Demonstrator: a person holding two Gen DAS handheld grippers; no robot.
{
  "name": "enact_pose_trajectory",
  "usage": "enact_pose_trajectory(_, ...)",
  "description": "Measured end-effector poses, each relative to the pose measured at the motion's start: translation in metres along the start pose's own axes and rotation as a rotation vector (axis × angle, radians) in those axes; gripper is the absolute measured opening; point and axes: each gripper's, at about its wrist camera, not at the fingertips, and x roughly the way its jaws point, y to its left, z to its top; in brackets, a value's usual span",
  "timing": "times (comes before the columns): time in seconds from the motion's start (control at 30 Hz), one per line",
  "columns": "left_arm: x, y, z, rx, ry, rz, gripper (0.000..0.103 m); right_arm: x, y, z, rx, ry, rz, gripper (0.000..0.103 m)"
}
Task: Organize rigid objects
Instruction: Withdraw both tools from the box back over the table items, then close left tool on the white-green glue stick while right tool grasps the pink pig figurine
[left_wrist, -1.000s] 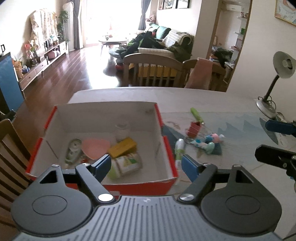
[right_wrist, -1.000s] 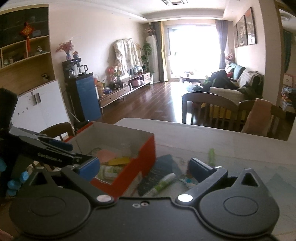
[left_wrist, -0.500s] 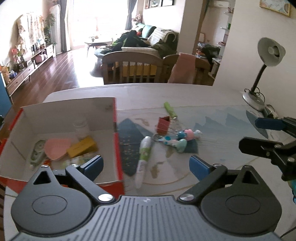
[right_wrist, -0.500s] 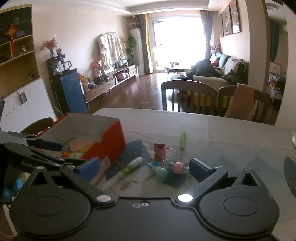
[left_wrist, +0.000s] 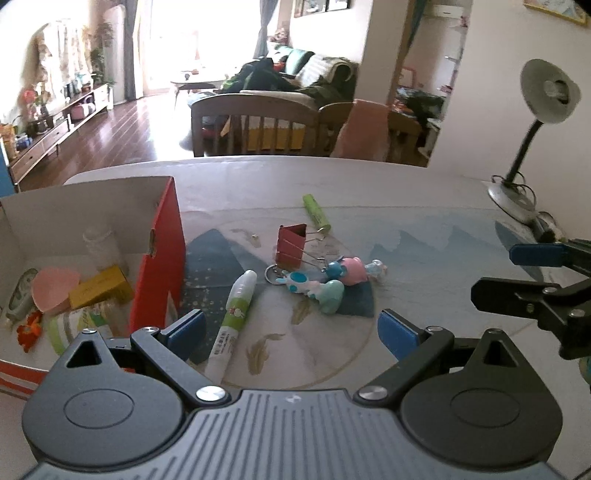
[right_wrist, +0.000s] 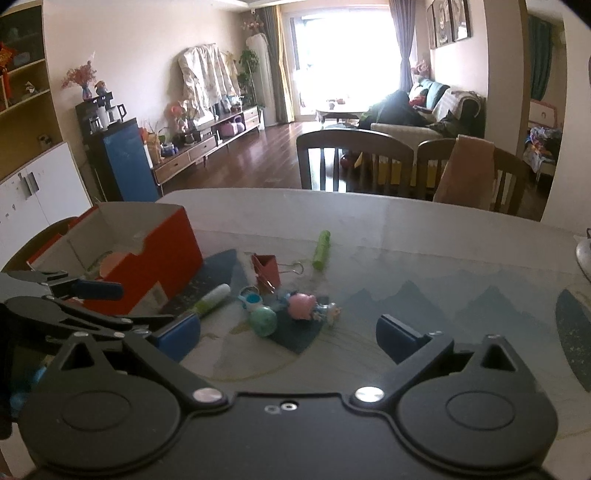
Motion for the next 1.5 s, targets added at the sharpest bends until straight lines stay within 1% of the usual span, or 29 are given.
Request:
enact_pose_trajectory(0.13, 0.016, -0.004, -0.002, -0.015, -0.010, 0.018, 0.100, 0.016, -0.011, 0.000, -0.017, 0.026, 0.008, 0.099)
enact_pose_trajectory(0.27, 0.030, -0.012, -0.004, 0.026, -0.025, 0.065, 0.100, 0.036, -0.020, 0.001, -0.038, 0.051, 0.008, 0.096)
enact_pose_trajectory(0.43, 0.051, -0.009, -0.008, 0.004, 0.007, 0.111, 0.100, 0.060, -0.030, 0.001, -0.057, 0.080, 0.006, 0.093)
enact_pose_trajectory(0.53, 0.062, -0.010, -0.010, 0.014, 0.013, 0.124, 0.100, 0.072, -0.035, 0.002, -0.071, 0.092, 0.011, 0.092)
enact_pose_trajectory(0.7, 0.078, -0.013, -0.011, 0.031, 0.024, 0.156, 0.099, 0.088, -0.039, 0.001, -0.097, 0.110, 0.036, 0.086)
enact_pose_trajectory(0.73, 0.080, -0.013, -0.011, 0.029, 0.024, 0.164, 0.099, 0.091, -0.040, 0.001, -0.103, 0.114, 0.038, 0.085)
enact_pose_trajectory(0.77, 0.082, -0.012, -0.011, 0.025, 0.024, 0.171, 0.096, 0.094, -0.041, 0.001, -0.109, 0.117, 0.043, 0.084)
enact_pose_trajectory(0.83, 0.087, -0.010, -0.012, 0.017, 0.032, 0.173, 0.093, 0.099, -0.041, 0.000, -0.124, 0.124, 0.050, 0.083)
enact_pose_trajectory(1.03, 0.097, -0.005, -0.012, 0.012, 0.050, 0.215, 0.093, 0.116, -0.040, 0.000, -0.162, 0.135, 0.069, 0.078)
enact_pose_trajectory(1.07, 0.099, -0.003, -0.013, 0.009, 0.056, 0.219, 0.091, 0.119, -0.040, 0.000, -0.167, 0.137, 0.071, 0.078)
enact_pose_trajectory(1.1, 0.101, -0.002, -0.014, 0.004, 0.064, 0.223, 0.085, 0.123, -0.040, 0.000, -0.172, 0.140, 0.074, 0.077)
enact_pose_trajectory(1.13, 0.104, 0.000, -0.015, -0.006, 0.078, 0.221, 0.074, 0.125, -0.041, 0.000, -0.177, 0.143, 0.078, 0.077)
enact_pose_trajectory(1.17, 0.107, 0.002, -0.015, -0.013, 0.090, 0.226, 0.067, 0.128, -0.041, 0.000, -0.184, 0.147, 0.078, 0.076)
enact_pose_trajectory(1.2, 0.110, 0.005, -0.015, -0.025, 0.105, 0.223, 0.066, 0.131, -0.041, -0.001, -0.192, 0.150, 0.078, 0.076)
enact_pose_trajectory(1.27, 0.112, 0.008, -0.016, -0.044, 0.103, 0.222, 0.066, 0.136, -0.041, -0.001, -0.206, 0.156, 0.088, 0.073)
enact_pose_trajectory(1.43, 0.113, 0.010, -0.016, -0.064, 0.111, 0.219, 0.066, 0.148, -0.038, -0.003, -0.251, 0.161, 0.114, 0.071)
enact_pose_trajectory(1.5, 0.112, 0.009, -0.016, -0.069, 0.112, 0.219, 0.062, 0.152, -0.037, -0.003, -0.265, 0.162, 0.124, 0.069)
